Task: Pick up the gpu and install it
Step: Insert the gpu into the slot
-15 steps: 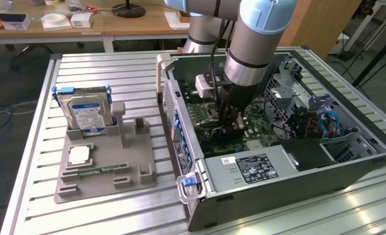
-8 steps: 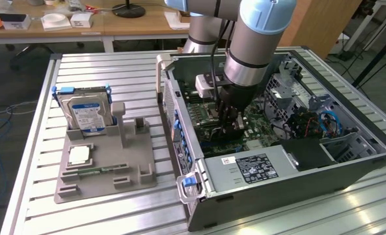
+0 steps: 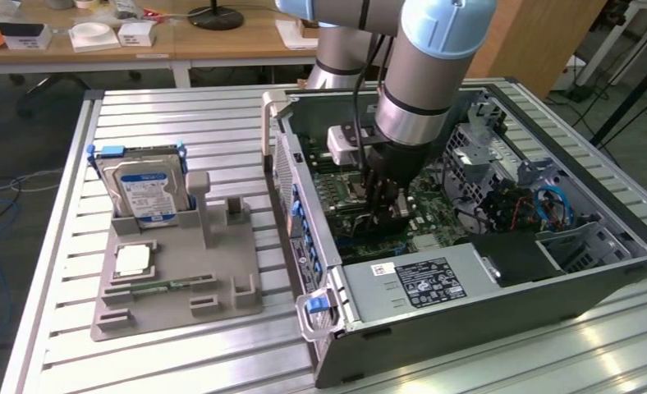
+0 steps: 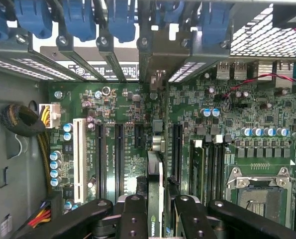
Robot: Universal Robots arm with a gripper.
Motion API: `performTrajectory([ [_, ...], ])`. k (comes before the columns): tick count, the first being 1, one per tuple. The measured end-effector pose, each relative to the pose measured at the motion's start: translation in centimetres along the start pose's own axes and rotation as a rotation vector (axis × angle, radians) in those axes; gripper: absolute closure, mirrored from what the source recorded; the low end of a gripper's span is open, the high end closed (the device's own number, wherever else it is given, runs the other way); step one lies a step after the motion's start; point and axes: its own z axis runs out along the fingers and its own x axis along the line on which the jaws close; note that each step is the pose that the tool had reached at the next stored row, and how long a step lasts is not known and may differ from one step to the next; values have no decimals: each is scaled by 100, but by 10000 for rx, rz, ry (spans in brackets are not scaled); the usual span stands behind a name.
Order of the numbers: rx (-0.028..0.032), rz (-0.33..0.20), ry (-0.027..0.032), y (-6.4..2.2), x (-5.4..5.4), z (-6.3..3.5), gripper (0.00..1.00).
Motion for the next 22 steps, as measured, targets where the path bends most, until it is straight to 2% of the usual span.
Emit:
performTrajectory([
  [7, 8, 1, -19, -1, -3, 9, 73],
  [8, 8, 2, -16, 0, -2, 8, 67],
  [9, 3, 1, -3, 0, -1, 2, 67],
  [11, 3, 0, -4, 0, -1, 2, 55],
  [12, 2, 0, -3, 0, -1, 2, 55],
  [13, 2, 0, -2, 0, -1, 1, 49],
  [15, 1, 0, 1, 0, -1, -10, 49],
  [22, 2, 0, -3, 2, -11, -286, 49],
])
